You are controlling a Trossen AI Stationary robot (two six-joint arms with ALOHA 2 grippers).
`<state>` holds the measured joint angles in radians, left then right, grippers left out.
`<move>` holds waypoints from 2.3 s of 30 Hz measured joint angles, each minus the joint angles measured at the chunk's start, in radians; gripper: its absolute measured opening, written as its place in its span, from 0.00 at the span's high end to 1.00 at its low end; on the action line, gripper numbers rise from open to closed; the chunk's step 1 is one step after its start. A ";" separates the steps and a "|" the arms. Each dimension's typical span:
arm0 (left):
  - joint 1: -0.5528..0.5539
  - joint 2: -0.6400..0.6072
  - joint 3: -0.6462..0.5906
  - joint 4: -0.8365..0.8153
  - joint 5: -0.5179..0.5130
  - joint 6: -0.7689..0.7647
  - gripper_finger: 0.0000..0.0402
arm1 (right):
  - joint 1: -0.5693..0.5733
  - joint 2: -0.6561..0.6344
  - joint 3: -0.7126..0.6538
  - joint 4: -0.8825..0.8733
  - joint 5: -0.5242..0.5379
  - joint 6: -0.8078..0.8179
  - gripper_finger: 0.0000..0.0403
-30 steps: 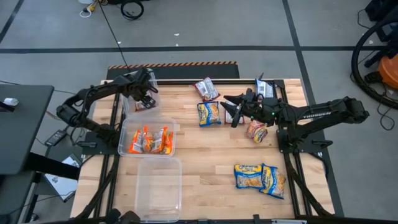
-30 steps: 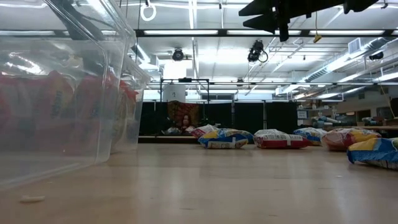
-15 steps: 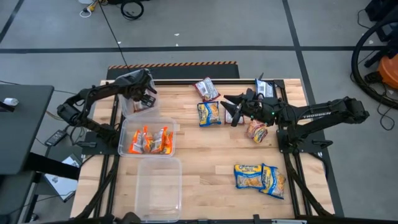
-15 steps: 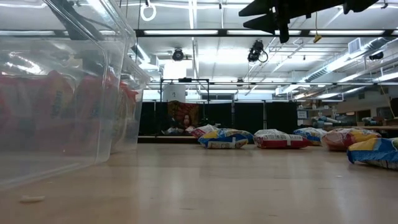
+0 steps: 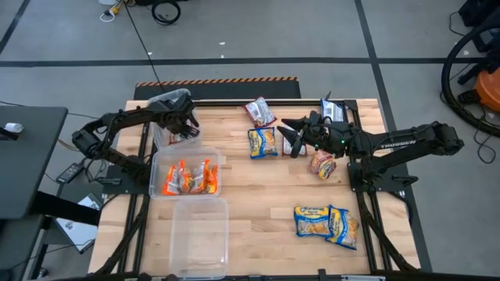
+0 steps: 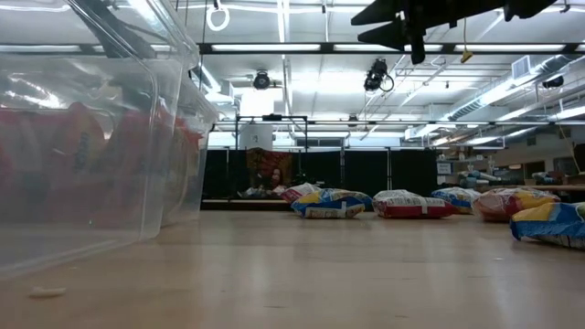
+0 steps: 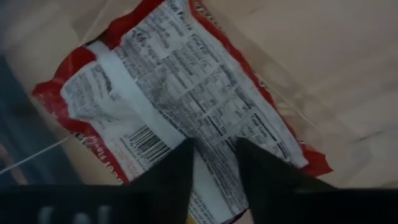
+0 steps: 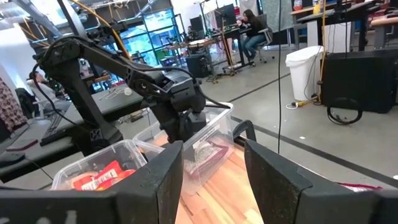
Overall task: Sort Maruchan noodles
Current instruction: Adjust the red noodle pack in the top transparent bin
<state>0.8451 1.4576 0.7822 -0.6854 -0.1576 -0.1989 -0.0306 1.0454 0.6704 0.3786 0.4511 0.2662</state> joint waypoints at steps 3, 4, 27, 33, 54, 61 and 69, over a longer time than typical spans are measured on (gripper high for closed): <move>-0.004 0.000 -0.021 0.026 0.000 0.002 0.87 | 0.000 0.000 0.000 0.000 0.000 0.000 0.56; -0.004 -0.002 -0.028 0.032 0.000 0.002 0.93 | 0.000 0.000 0.000 0.000 0.000 0.000 0.56; -0.040 -0.256 0.486 -0.488 0.072 0.111 1.00 | 0.000 0.000 0.000 0.013 -0.007 -0.115 0.56; -0.119 -0.262 0.668 -0.542 0.209 0.092 1.00 | -0.007 0.076 -0.001 0.216 -0.028 -0.345 0.55; -0.433 -0.262 0.724 0.048 0.766 -0.080 1.00 | 0.009 0.320 0.502 -0.027 -0.137 -0.644 0.29; -0.479 -0.266 0.724 0.186 0.977 -0.074 1.00 | 0.023 0.258 0.502 -0.030 -0.398 -0.572 0.24; -0.479 -0.268 0.725 0.266 1.182 -0.059 1.00 | 0.065 0.309 0.502 0.012 -0.450 -0.688 0.28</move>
<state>0.3656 1.1892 1.5070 -0.4191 1.0240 -0.2581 0.0341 1.3541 1.1728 0.3910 0.0013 -0.4222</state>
